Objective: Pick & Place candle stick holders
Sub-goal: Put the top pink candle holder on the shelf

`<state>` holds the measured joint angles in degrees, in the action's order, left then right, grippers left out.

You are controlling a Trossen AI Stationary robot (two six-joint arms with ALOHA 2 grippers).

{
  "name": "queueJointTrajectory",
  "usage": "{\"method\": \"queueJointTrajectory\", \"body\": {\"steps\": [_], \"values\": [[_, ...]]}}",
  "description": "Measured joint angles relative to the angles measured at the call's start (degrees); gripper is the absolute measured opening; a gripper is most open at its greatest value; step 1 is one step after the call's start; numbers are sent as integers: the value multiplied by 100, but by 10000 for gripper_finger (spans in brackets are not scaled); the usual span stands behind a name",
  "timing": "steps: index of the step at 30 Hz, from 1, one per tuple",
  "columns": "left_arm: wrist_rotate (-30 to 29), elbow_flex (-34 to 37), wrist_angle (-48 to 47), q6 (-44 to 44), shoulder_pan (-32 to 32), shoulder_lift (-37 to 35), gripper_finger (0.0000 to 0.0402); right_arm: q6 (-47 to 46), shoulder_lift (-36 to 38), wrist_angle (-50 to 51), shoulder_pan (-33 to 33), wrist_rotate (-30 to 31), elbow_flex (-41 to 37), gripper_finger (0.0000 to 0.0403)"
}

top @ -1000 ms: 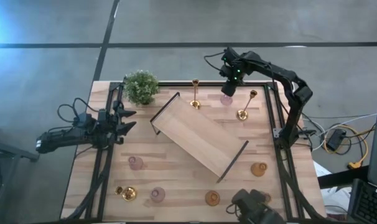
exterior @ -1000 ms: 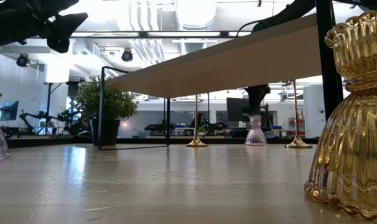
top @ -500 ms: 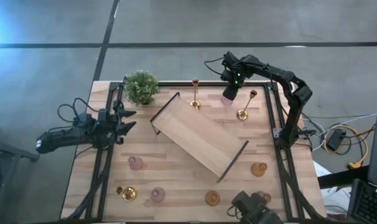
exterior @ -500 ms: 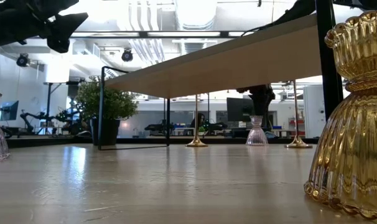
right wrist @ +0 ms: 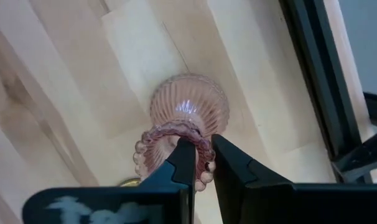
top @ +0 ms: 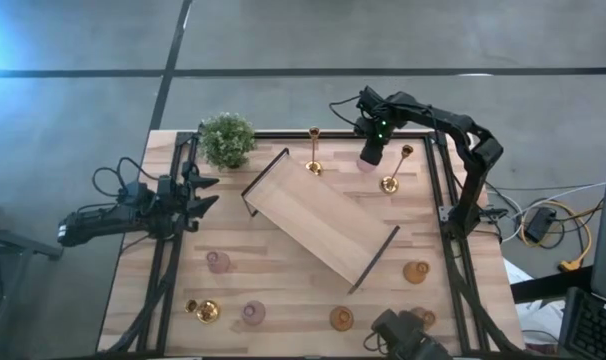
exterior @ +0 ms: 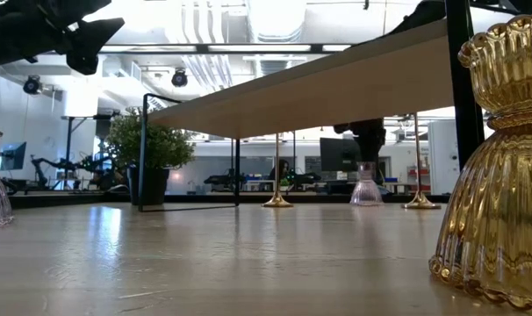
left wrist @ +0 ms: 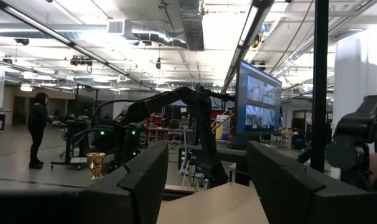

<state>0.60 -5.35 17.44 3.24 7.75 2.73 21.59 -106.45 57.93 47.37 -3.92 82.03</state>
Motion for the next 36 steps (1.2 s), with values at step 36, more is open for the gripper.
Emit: {"method": "queueJointTrajectory", "body": {"steps": [36], "values": [[-310, -1219, 718, -1444, -232, 2315, 208, -771, 2710, 1218, -1383, 706, 2725, 18]]}}
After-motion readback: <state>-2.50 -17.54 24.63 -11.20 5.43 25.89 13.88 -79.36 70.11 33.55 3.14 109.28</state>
